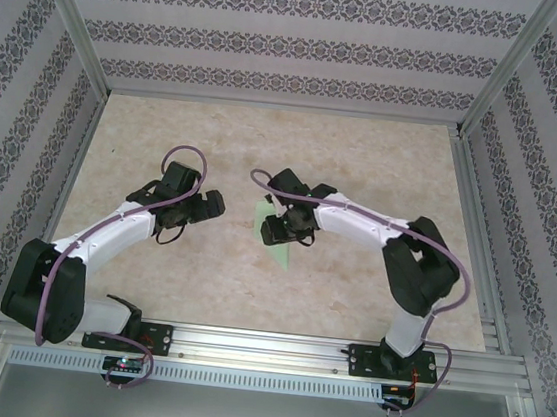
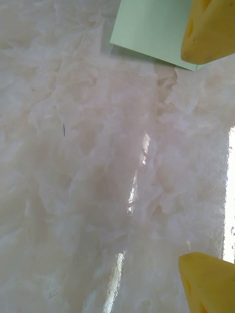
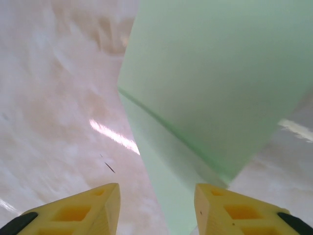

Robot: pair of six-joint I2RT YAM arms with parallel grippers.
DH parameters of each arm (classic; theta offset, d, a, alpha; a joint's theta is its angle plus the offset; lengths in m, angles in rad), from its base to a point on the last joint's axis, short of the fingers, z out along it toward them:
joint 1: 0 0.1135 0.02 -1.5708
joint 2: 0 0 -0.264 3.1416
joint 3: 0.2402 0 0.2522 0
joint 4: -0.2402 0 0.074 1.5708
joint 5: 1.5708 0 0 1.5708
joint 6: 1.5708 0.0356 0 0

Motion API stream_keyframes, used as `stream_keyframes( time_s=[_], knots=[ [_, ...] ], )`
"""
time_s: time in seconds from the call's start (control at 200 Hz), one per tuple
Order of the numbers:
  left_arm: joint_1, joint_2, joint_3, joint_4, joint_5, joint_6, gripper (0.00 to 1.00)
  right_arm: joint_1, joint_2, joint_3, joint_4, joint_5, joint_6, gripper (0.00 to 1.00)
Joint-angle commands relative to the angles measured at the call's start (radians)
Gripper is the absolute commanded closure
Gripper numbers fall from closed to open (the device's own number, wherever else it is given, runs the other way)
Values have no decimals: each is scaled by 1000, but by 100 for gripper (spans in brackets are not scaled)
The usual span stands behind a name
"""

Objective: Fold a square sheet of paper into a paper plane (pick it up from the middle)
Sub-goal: Rotate the paper at the center of the table.

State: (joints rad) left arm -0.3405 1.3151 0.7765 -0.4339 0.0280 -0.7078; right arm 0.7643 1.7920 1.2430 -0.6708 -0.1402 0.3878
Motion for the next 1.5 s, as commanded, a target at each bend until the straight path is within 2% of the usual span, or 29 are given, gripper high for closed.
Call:
stream_keyframes(
  time_s=[0.0, 0.13, 0.28, 0.42, 0.734, 0.949, 1.199, 1.379, 1.499],
  knots=[
    [13, -1, 2, 66, 24, 6, 1, 16, -39, -42, 122, 137, 267, 55],
    [12, 1, -5, 94, 44, -9, 1, 23, 3, -26, 157, 170, 400, 56],
    [14, 8, -2, 103, 64, -10, 1, 15, 75, 15, 107, 183, 453, 56],
    [14, 8, -15, 114, 78, -17, 1, 4, 81, -30, 152, 162, 468, 56],
    [13, 17, -30, 136, 167, -29, 1, -48, 130, -11, 187, 91, 324, 56],
    [14, 15, -54, 152, 168, -43, 1, -61, 206, 56, 152, 71, 162, 56],
    [13, 17, -63, 164, 177, -47, 1, -63, 303, 164, 150, -60, -43, 56],
    [13, 14, -86, 210, 216, -64, 2, -75, 209, 198, 148, -59, -6, 54],
    [13, 12, -108, 269, 253, -88, 2, -76, 97, 110, 212, -69, 66, 53]
  ],
)
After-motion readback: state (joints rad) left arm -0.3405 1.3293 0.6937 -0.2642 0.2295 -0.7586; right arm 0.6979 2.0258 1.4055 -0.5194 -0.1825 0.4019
